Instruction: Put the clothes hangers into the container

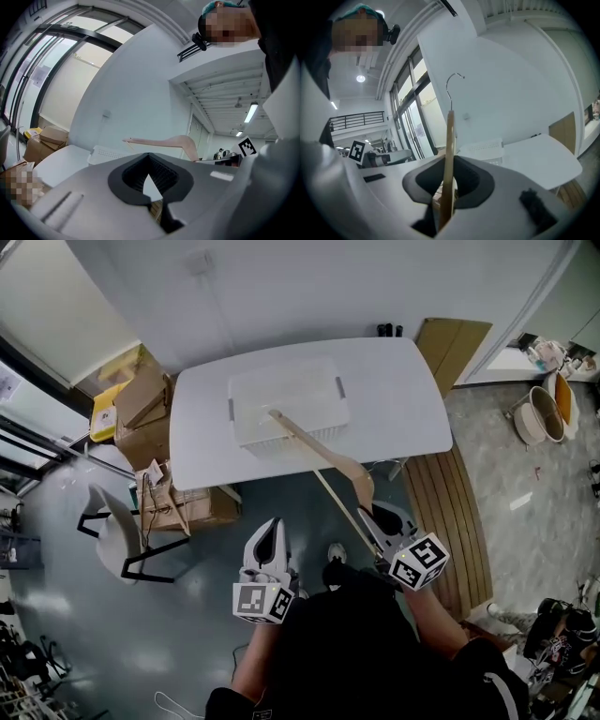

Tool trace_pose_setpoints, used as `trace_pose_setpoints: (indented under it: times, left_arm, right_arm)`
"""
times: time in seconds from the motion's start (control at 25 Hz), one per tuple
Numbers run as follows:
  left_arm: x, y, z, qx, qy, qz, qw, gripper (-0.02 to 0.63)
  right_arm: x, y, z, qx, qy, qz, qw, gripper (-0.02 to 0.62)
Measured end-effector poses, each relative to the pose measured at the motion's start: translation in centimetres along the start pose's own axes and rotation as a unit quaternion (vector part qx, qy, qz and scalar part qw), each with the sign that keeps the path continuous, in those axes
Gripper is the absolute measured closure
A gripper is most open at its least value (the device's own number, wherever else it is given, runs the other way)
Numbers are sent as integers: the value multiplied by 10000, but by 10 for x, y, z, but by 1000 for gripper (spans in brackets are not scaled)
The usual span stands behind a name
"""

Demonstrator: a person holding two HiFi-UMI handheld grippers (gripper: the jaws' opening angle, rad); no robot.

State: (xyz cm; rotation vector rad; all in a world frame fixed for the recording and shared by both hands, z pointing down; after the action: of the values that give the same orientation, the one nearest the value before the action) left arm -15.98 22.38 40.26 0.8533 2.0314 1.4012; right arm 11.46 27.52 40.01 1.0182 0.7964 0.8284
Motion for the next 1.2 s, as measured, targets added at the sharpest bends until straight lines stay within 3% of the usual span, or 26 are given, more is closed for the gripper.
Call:
trace_pose_setpoints:
  times: [0.56,0.84,1.2]
  left_arm:
    - [-49,-6,23,-109,-448,71,9989,603]
    - [-60,-11,0,-42,-616,179,9979,603]
    - [-107,-21,-45,-42,-393,222,9990,603]
  right_arm:
    - [-26,-22,66,24,-531,-138,9985,534]
    - [-50,-26,69,80,-565,-241,9981,534]
    - [-98,-36,76,152,-619,-297,9975,534]
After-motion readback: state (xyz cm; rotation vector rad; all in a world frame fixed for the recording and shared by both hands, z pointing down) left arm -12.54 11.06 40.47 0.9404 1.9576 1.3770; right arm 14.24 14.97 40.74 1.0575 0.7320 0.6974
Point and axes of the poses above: the fingertips, and each gripper's own axes: x backward along the fingers, z to its right, y out of its underside, the point moved 10 cm from there along x, backward along the fingers, and after that the axes turned 1 degree about x, right-handed, at the moved point
